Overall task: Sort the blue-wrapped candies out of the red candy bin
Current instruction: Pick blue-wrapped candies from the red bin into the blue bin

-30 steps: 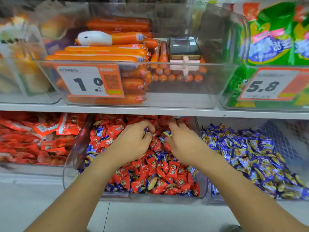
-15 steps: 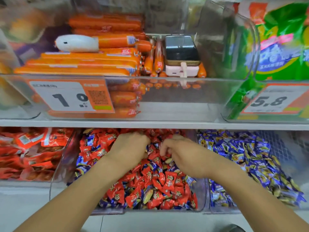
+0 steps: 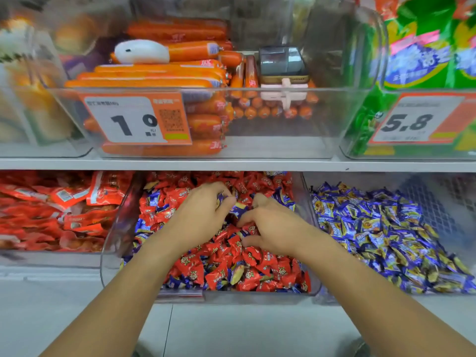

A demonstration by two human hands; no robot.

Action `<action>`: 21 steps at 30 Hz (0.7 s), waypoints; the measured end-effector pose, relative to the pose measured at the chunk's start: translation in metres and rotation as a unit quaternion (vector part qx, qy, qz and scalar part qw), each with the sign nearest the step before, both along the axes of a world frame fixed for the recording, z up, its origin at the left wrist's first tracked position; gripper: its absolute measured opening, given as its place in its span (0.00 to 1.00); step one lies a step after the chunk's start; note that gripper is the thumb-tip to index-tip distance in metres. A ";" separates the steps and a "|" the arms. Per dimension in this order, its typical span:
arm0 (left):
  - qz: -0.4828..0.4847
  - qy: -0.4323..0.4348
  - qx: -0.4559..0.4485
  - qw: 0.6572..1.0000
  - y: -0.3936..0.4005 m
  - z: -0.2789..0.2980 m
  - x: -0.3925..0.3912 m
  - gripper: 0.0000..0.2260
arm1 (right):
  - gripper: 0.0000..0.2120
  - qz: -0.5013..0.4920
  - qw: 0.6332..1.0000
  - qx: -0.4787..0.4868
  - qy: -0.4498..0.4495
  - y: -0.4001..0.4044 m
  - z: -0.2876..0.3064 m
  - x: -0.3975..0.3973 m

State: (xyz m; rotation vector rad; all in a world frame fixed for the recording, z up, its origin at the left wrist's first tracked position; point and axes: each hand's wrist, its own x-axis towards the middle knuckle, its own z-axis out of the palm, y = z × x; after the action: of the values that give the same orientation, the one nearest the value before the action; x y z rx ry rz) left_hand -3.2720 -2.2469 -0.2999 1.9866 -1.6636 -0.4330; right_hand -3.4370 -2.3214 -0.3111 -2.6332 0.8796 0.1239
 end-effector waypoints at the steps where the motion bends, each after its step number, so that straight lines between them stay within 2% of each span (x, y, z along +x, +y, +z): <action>1: -0.002 0.022 0.008 1.000 0.002 0.000 0.000 0.06 | 0.19 0.008 1.000 -0.008 0.003 -0.003 -0.002 0.002; 3: -0.005 0.091 0.029 0.995 0.004 0.001 -0.001 0.05 | 0.14 0.006 1.000 -0.014 -0.007 -0.009 -0.002 0.003; 6: 0.006 0.204 0.043 0.978 0.006 0.000 0.000 0.01 | 0.09 -0.012 0.998 0.031 -0.053 -0.018 0.005 -0.004; 8: 0.025 0.244 0.038 0.969 0.004 -0.006 0.000 0.05 | 0.08 -0.026 0.994 0.050 -0.090 -0.023 0.010 -0.015; 11: 0.042 0.266 0.050 0.962 0.002 -0.014 -0.008 0.09 | 0.09 -0.050 0.989 0.018 -0.136 -0.028 0.013 -0.030; 14: 0.032 0.232 0.058 0.970 0.001 -0.010 -0.032 0.08 | 0.13 -0.044 0.980 -0.052 -0.186 -0.022 0.018 -0.045; 16: -0.002 0.150 0.043 0.988 0.003 -0.006 -0.051 0.11 | 0.16 -0.031 0.970 -0.100 -0.220 -0.014 0.025 -0.055; 18: -0.045 0.062 0.043 0.996 0.003 -0.008 -0.065 0.11 | 0.19 -0.075 0.960 -0.075 -0.260 -0.008 0.031 -0.067; 21: -0.099 0.000 0.069 0.993 0.004 -0.010 -0.082 0.12 | 0.18 -0.154 0.954 -0.021 -0.258 0.000 0.036 -0.086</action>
State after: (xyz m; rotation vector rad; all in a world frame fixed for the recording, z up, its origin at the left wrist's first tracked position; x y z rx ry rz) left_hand -3.3535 -2.2426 -0.3101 1.9230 -1.8853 -0.6356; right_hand -3.5232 -2.3216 -0.2752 -2.3432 1.0810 -0.6367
